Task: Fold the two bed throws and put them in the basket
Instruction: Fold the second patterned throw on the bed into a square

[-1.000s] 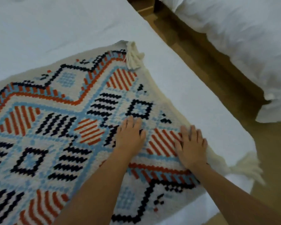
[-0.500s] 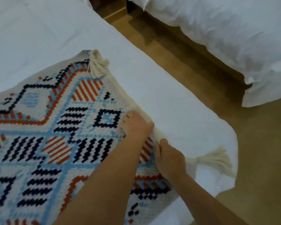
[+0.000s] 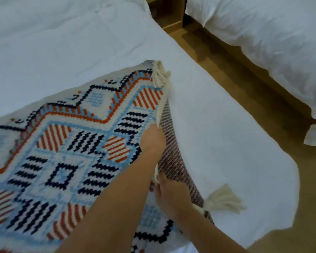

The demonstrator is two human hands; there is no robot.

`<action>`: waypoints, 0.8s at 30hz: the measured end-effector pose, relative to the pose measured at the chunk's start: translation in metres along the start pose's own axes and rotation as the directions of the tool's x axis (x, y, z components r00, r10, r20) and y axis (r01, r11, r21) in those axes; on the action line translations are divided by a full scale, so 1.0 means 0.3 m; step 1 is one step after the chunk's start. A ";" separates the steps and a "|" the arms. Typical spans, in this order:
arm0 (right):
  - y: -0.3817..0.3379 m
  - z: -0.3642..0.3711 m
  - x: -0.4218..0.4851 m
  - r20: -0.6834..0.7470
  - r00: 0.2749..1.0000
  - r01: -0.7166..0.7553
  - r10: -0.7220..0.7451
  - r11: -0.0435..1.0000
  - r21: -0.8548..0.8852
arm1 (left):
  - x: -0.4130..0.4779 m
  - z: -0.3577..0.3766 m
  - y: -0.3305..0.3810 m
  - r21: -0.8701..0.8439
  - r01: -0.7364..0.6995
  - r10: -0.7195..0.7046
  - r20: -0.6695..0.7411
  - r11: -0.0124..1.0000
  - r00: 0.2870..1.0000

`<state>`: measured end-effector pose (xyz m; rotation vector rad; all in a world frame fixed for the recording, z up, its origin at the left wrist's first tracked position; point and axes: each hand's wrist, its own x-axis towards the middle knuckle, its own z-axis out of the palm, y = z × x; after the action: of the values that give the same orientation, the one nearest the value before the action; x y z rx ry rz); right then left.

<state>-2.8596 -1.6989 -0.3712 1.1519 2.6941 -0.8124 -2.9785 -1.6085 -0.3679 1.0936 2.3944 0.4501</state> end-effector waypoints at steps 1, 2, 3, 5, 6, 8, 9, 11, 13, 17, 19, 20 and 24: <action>-0.056 0.011 0.004 0.004 1.000 0.023 -0.023 1.000 0.014 | -0.004 -0.040 -0.062 -0.005 0.003 -0.004 -0.032 1.000 0.999; -0.116 0.027 0.007 0.003 0.999 0.044 -0.045 0.999 0.029 | -0.011 -0.079 -0.127 -0.008 0.018 -0.018 -0.063 1.000 0.998; -0.179 0.045 0.011 -0.004 0.998 0.057 -0.057 0.997 0.046 | -0.019 -0.122 -0.194 -0.017 0.039 -0.040 -0.090 0.999 0.995; -0.316 0.100 0.020 -0.014 0.996 0.086 -0.085 0.995 0.049 | -0.045 -0.207 -0.333 -0.041 0.071 -0.076 -0.126 0.997 0.989; -0.390 0.136 0.025 0.000 0.994 0.106 -0.106 0.994 0.042 | -0.063 -0.249 -0.407 -0.062 0.085 -0.093 -0.134 0.994 0.987; -0.555 0.211 0.028 0.036 0.991 0.125 -0.127 0.991 0.052 | -0.109 -0.328 -0.567 -0.133 0.126 -0.144 -0.131 0.983 0.981; -0.624 0.246 0.025 0.042 0.992 0.119 -0.122 0.991 0.066 | -0.136 -0.358 -0.637 -0.164 0.145 -0.166 -0.123 0.976 0.978; -0.799 0.341 0.018 0.058 0.984 0.166 -0.169 0.985 0.048 | -0.200 -0.432 -0.819 -0.210 0.178 -0.208 -0.127 0.961 0.970; -0.971 0.427 0.008 0.084 0.984 0.150 -0.159 0.983 0.106 | -0.258 -0.506 -0.995 -0.235 0.182 -0.223 -0.161 0.955 0.962; -1.279 0.597 -0.006 0.125 0.967 0.219 -0.223 0.975 0.047 | -0.356 -0.660 -1.343 -0.264 0.241 -0.300 -0.212 0.934 0.930; -1.425 0.665 -0.024 0.171 0.964 0.199 -0.204 0.979 0.046 | -0.407 -0.731 -1.514 -0.252 0.298 -0.355 -0.224 0.921 0.907; -1.484 0.696 -0.034 0.177 0.956 0.239 -0.235 0.971 -0.003 | -0.434 -0.761 -1.592 -0.237 0.336 -0.388 -0.228 0.912 0.893; -1.706 0.791 -0.077 0.238 0.940 0.244 -0.243 0.970 0.027 | -0.543 -0.853 -1.864 -0.264 0.391 -0.454 -0.247 0.882 0.856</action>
<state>-3.2264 -2.1272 -0.3446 0.6740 2.6606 -0.9133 -3.3679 -2.1115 -0.3724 0.3988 2.6799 0.7273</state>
